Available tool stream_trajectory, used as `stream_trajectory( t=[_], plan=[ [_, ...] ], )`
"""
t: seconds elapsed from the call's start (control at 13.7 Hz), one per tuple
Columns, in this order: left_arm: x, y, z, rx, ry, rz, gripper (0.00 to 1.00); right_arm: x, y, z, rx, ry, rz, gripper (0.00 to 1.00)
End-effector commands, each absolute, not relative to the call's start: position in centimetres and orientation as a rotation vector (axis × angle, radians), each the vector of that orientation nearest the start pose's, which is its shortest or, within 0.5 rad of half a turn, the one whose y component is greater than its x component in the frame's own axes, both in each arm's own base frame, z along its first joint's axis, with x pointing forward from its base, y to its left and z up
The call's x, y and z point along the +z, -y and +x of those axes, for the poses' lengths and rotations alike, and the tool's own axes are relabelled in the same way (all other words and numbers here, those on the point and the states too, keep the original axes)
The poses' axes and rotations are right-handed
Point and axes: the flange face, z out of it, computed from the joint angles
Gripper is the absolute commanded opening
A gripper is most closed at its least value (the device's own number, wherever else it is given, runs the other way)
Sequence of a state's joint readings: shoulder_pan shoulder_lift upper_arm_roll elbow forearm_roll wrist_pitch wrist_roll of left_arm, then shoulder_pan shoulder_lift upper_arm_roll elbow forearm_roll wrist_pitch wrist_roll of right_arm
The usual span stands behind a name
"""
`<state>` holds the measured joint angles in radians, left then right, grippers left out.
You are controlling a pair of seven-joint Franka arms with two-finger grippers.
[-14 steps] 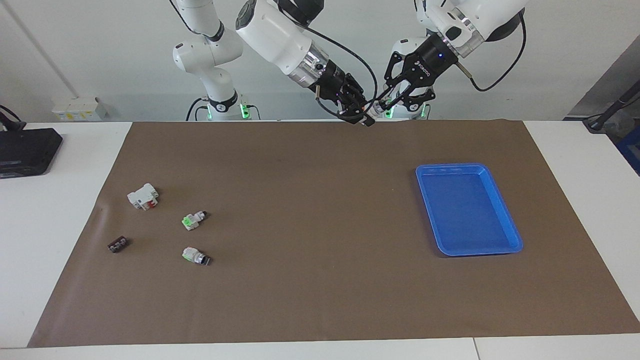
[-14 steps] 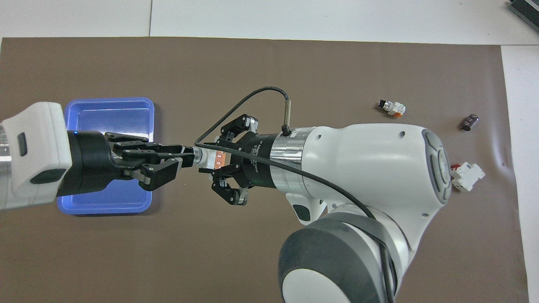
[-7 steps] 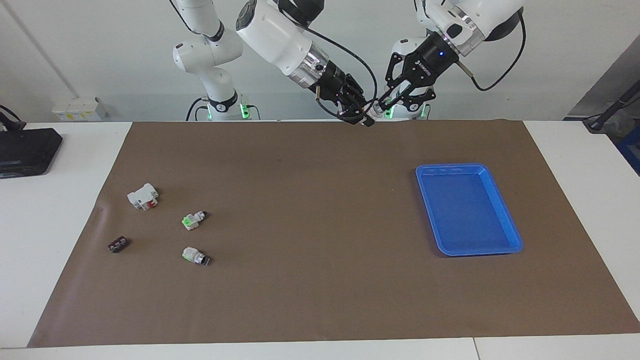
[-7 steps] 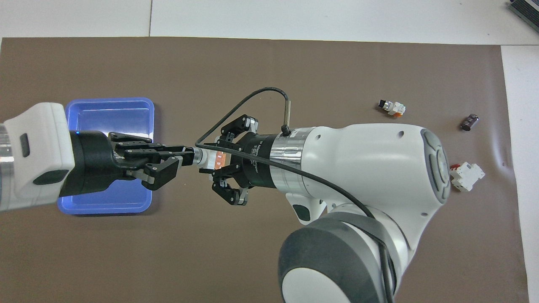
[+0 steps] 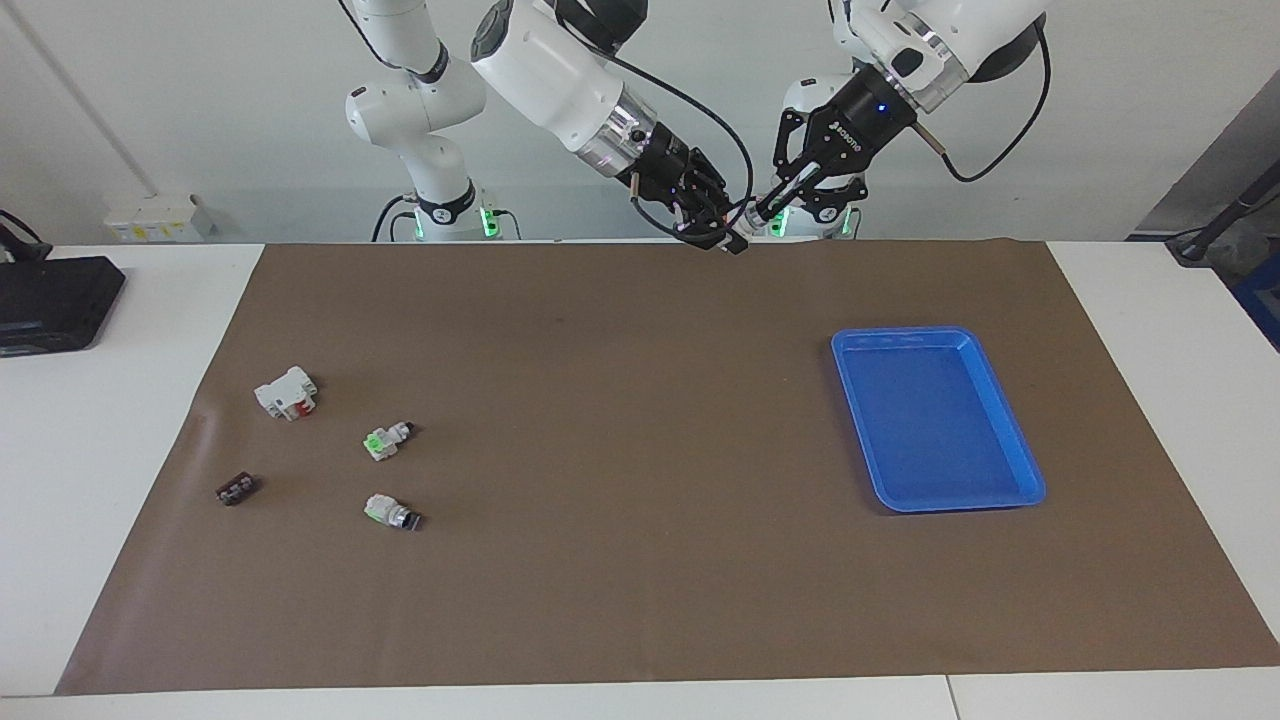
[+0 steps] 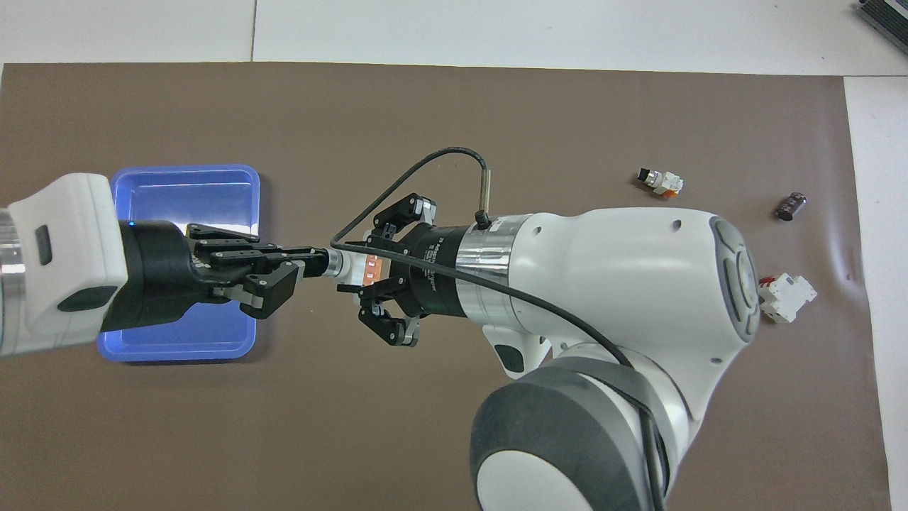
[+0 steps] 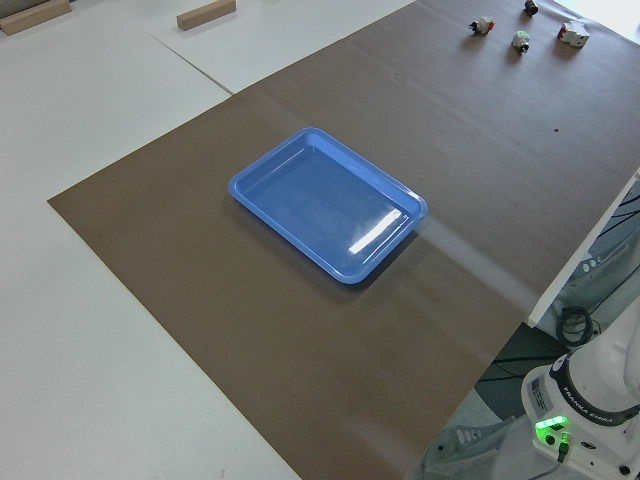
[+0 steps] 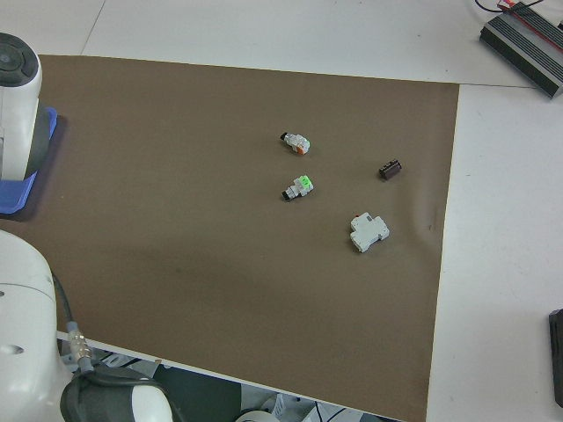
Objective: Turn and place switch with both arms
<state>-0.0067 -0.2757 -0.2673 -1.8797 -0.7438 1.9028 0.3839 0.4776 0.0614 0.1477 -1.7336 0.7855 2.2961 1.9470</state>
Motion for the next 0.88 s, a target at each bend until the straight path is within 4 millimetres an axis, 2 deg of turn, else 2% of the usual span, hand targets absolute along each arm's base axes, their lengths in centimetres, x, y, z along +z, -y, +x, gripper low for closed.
stream_trajectory(
  t=[0.0, 0.22, 0.51, 0.8],
  plan=[
    [65.9, 20.7, 45.2, 0.379, 0.582, 2.403, 0.0, 59.5, -37.6, 49.7, 0.688, -1.818, -1.579, 0.0],
    [65.9, 20.6, 45.2, 0.327, 0.444, 2.424, 0.0, 59.5, -37.6, 49.7, 0.688, -1.818, -1.579, 0.0],
    [65.8, 20.9, 45.0, 0.178, 0.075, 2.446, 0.0, 59.5, -37.6, 49.7, 0.688, -1.818, -1.579, 0.0],
    [65.9, 22.2, 44.4, 0.058, -0.213, 2.436, 0.0, 59.6, -37.7, 49.6, 0.688, -1.815, -1.58, 0.0]
  ],
)
